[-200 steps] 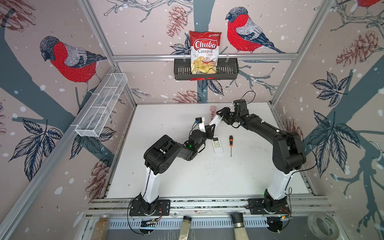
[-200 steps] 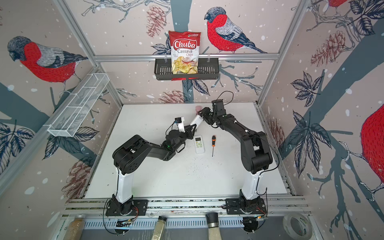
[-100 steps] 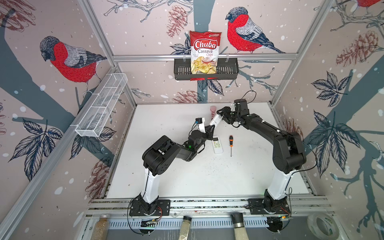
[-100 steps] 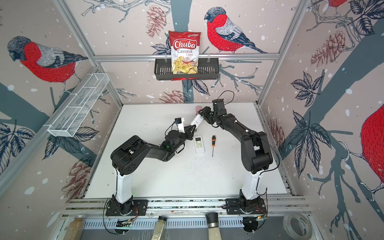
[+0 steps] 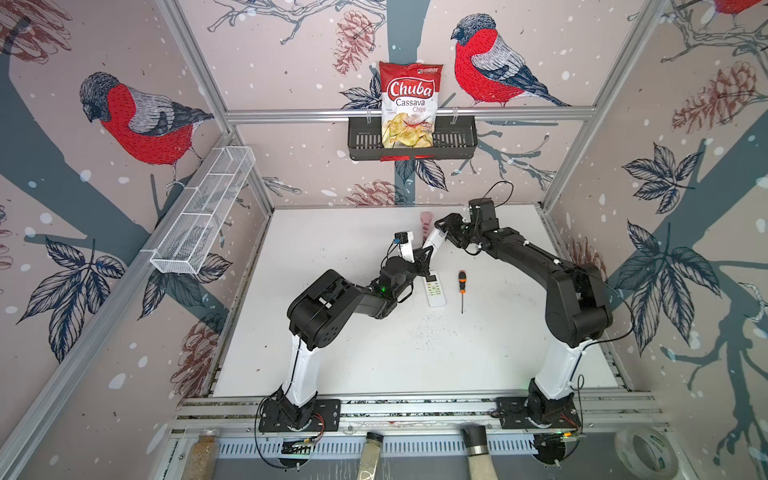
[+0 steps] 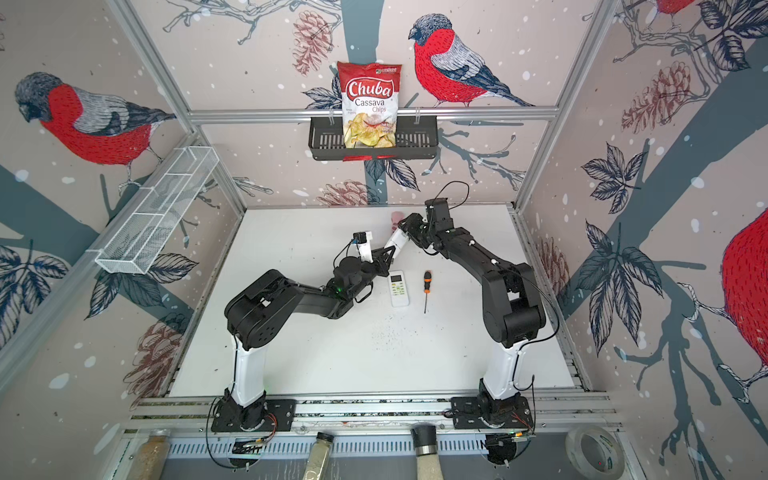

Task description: Unload the batteries from the remote control

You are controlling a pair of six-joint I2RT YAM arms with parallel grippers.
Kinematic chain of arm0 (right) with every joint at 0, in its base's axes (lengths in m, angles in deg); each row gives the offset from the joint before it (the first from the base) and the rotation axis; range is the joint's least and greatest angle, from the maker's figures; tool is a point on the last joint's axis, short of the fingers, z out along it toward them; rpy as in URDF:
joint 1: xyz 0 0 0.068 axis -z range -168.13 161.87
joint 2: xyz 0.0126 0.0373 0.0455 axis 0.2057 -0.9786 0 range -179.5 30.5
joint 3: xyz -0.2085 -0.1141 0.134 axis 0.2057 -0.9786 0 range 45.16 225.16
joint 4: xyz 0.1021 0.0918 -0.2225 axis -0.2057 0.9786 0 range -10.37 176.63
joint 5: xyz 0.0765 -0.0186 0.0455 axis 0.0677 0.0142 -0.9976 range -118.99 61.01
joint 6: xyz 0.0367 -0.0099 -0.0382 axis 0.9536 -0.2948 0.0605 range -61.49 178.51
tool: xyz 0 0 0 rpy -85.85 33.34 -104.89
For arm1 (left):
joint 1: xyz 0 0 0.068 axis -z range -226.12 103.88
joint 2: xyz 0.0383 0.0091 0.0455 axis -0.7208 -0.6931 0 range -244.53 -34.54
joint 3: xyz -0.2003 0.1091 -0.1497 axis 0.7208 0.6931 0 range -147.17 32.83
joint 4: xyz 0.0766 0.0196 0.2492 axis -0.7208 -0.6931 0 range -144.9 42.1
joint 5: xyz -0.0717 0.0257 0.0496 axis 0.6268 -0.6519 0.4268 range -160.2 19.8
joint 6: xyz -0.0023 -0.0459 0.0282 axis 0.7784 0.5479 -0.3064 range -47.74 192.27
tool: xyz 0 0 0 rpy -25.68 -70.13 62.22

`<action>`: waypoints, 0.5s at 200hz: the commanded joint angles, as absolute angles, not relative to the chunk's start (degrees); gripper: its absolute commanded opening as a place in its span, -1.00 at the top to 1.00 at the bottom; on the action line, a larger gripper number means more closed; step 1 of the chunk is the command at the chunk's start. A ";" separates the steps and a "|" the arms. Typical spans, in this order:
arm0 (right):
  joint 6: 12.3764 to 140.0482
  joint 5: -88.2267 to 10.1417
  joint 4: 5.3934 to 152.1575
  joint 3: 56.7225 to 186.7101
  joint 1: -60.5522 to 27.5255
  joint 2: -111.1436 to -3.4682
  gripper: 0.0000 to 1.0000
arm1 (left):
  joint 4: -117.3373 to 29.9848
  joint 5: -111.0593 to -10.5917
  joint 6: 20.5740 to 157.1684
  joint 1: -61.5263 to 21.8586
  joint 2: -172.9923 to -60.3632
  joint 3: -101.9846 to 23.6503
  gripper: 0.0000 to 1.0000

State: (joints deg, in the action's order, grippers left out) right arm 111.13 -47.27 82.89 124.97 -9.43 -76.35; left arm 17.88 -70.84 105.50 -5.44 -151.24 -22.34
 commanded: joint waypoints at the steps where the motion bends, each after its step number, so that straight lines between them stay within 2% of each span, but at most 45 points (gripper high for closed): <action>1: 110.85 -47.93 82.09 124.97 -9.14 -75.90 0.84 | 17.53 -73.75 105.53 -5.59 -151.10 -21.59 0.82; 48: 110.78 -48.06 82.00 124.88 -8.71 -76.04 0.85 | 18.43 -73.28 105.57 -5.54 -150.38 -19.75 0.84; 100: 110.76 -48.12 82.06 125.06 -8.61 -76.03 0.86 | 20.53 -73.19 106.26 -5.57 -150.29 -17.53 0.58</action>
State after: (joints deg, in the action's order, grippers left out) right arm 110.94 -50.36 84.49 124.80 -9.04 -76.35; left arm 21.36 -70.16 105.74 -5.44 -150.50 -18.48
